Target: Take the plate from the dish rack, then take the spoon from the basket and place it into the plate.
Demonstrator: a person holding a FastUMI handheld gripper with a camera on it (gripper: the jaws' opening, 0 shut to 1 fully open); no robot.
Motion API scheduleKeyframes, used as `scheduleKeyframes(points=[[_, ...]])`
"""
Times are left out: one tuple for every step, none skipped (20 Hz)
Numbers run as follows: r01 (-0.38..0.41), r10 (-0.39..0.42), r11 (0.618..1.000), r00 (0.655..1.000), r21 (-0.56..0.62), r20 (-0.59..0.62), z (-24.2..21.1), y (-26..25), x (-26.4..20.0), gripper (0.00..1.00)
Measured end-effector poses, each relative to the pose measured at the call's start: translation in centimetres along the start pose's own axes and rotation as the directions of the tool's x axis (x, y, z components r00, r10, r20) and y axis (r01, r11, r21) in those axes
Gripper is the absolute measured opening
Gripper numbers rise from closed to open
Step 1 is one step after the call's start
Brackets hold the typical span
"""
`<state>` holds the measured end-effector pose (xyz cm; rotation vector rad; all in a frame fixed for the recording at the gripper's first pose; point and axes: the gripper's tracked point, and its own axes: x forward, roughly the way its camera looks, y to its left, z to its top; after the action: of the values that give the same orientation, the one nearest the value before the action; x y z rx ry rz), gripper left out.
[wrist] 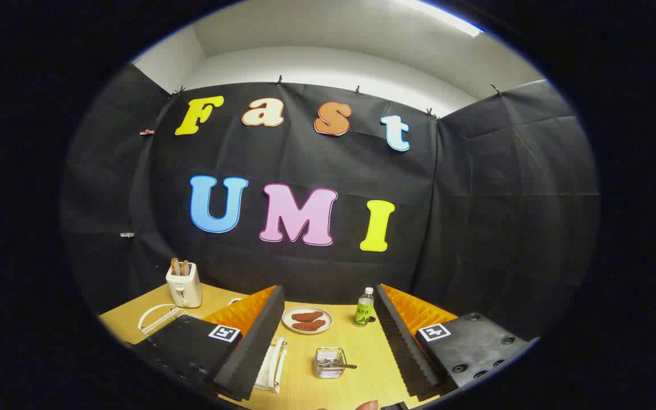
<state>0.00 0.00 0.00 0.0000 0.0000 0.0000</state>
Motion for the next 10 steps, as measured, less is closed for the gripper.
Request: scheduleKeyframes(points=[[-0.007, 0.007, 1.000, 1.000, 0.003, -0.002, 0.0, 0.4, 0.1, 0.97], [-0.015, 0.015, 1.000, 1.000, 0.009, -0.002, 0.1, 0.7, 0.3, 0.97], [-0.021, 0.021, 1.000, 1.000, 0.012, -0.001, 0.2, 1.1, 0.2, 0.97], [-0.026, 0.026, 1.000, 1.000, 0.010, -0.001, 0.2, 1.5, 0.3, 0.97], [-0.033, 0.033, 0.999, 0.999, 0.008, -0.002, 0.2, 1.8, 0.5, 0.97], [-0.040, 0.040, 0.999, 0.999, 0.007, -0.003, 0.2, 2.2, 0.6, 0.97], [-0.046, 0.046, 0.999, 0.999, 0.007, -0.004, 0.2, 2.4, 0.7, 0.97], [-0.053, 0.053, 0.999, 0.999, 0.007, -0.005, 0.3, 2.8, 0.7, 0.97], [-0.058, 0.058, 0.998, 0.998, 0.008, -0.006, 0.3, 3.1, 0.8, 0.97], [-0.063, 0.063, 0.998, 0.998, 0.008, -0.011, 0.2, 3.4, 0.9, 0.97]])
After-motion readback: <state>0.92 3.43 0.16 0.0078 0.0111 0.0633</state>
